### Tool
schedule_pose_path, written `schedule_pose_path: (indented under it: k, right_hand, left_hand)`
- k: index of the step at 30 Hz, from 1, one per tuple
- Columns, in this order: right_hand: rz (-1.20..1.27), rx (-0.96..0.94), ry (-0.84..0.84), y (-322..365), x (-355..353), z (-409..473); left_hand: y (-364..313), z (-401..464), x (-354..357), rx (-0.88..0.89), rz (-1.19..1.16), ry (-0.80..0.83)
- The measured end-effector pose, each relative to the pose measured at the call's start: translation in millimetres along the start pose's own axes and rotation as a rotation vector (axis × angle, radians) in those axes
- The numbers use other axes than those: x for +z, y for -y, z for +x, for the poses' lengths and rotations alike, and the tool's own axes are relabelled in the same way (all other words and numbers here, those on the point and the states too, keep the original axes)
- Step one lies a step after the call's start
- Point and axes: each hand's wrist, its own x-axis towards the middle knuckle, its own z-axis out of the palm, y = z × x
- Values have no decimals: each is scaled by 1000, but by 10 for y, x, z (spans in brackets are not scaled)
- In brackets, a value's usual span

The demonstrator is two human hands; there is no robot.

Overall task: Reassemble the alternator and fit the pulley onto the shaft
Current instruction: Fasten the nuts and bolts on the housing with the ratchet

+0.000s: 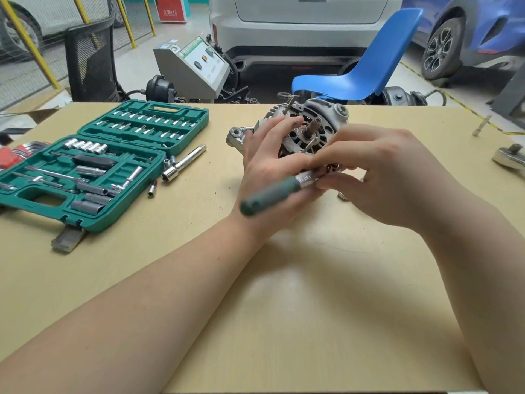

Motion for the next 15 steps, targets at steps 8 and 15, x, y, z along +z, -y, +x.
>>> schedule_pose_path:
  k: [8, 15]
  right_hand:
    - [-17, 32, 37, 17, -14, 22]
    - [-65, 132, -49, 45, 52, 58]
  left_hand:
    - [-28, 21, 11, 33, -24, -15]
    - [-18, 37, 27, 60, -13, -38]
